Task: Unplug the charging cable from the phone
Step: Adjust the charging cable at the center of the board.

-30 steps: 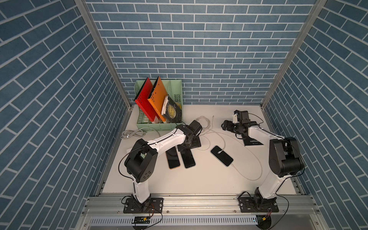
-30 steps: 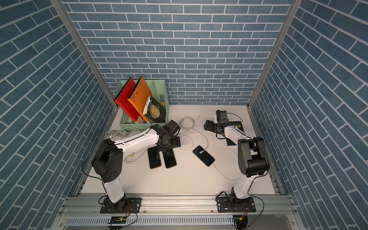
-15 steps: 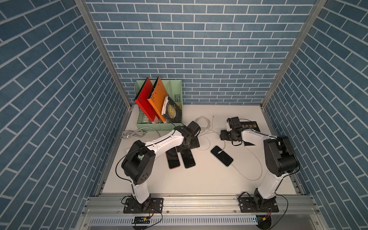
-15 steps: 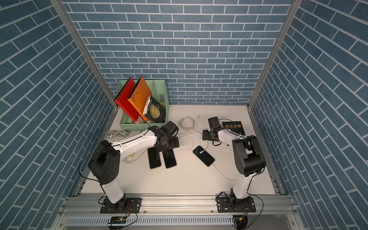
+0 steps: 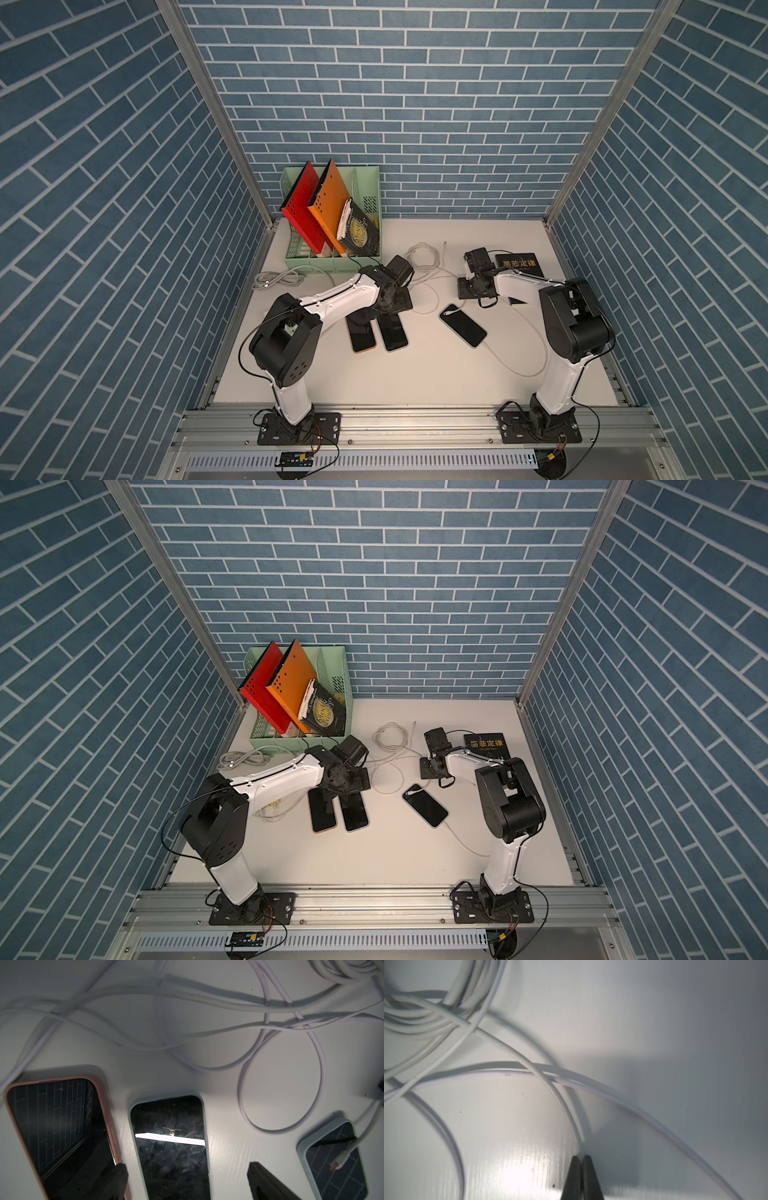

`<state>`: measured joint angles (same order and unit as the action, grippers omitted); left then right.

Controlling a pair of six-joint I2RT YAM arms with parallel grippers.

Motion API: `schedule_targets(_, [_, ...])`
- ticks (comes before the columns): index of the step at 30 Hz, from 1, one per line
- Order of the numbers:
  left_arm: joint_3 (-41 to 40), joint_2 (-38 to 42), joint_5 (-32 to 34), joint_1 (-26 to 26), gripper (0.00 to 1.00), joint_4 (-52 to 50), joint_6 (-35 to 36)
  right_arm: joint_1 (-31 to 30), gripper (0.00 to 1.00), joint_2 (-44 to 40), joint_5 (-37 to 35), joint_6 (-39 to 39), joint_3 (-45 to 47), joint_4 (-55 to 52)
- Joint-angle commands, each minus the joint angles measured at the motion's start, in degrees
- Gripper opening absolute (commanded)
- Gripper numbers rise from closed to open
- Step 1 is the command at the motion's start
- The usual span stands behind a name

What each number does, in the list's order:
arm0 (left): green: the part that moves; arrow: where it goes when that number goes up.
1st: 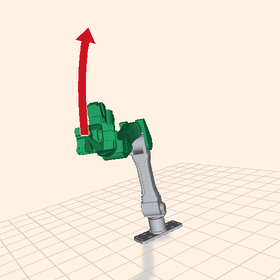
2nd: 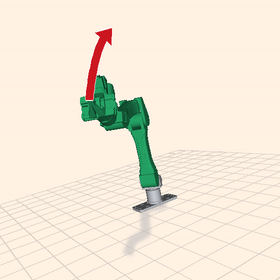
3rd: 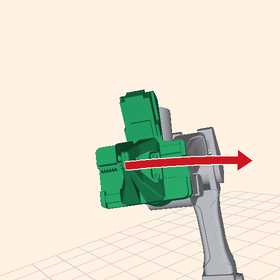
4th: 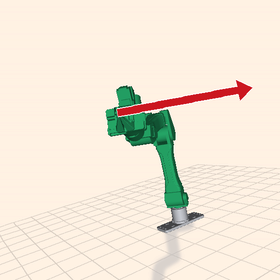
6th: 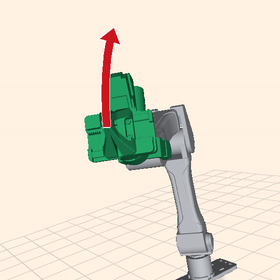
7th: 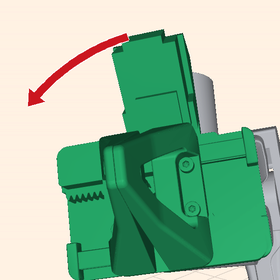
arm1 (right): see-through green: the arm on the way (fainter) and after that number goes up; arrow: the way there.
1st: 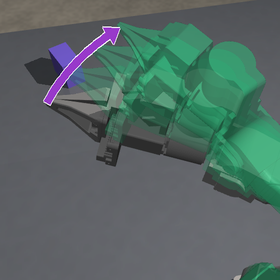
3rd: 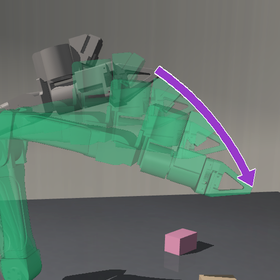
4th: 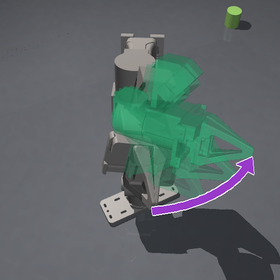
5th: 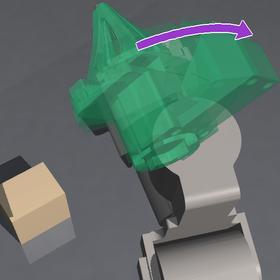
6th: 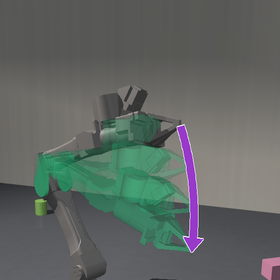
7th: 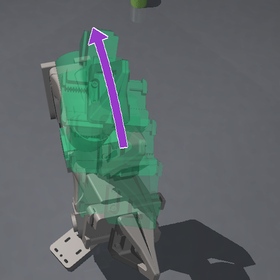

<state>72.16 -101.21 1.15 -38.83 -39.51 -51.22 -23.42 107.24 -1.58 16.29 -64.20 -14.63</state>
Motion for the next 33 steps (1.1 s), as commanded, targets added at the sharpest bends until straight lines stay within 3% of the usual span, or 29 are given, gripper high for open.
schedule_targets(1, [-0.84,1.35,-0.30,0.92,0.95,0.35,0.14,-0.31,0.00,1.48,-4.02,-1.97,-3.64,-5.06])
schedule_targets(8, [-1.29,1.90,-0.68,1.88,0.95,0.90,0.64,-0.14,0.00,4.75,-13.69,-6.67,-20.51,-10.94])
schedule_targets(16, [-1.47,2.58,-0.80,2.44,0.95,0.85,0.63,0.01,0.00,17.85,-26.53,-15.17,-37.48,-10.23])
schedule_targets(23, [-1.74,3.24,-0.73,2.44,0.94,0.49,0.05,0.09,0.00,25.20,-36.85,-23.13,-40.08,-0.01])
schedule_targets(27, [-1.94,3.72,-0.63,2.38,0.94,0.51,-0.18,2.29,0.00,26.56,-33.77,-18.27,-42.43,-1.36])
schedule_targets(28, [-2.01,3.57,-0.62,2.43,0.94,0.41,-0.16,3.00,0.04,26.93,-32.50,-16.53,-43.49,-2.66])
schedule_targets(30, [-2.05,3.68,-0.62,2.42,0.94,0.46,-0.18,3.97,0.50,27.46,-28.51,-14.01,-45.64,-5.90])
schedule_targets(31, [-2.03,3.69,-0.62,2.38,0.94,0.48,-0.12,4.15,0.66,27.51,-27.09,-13.25,-46.28,-7.26])
schedule_targets(33, [-1.67,3.51,-0.61,2.40,0.95,0.55,-0.14,4.17,0.85,26.90,-25.56,-12.04,-46.67,-9.48])
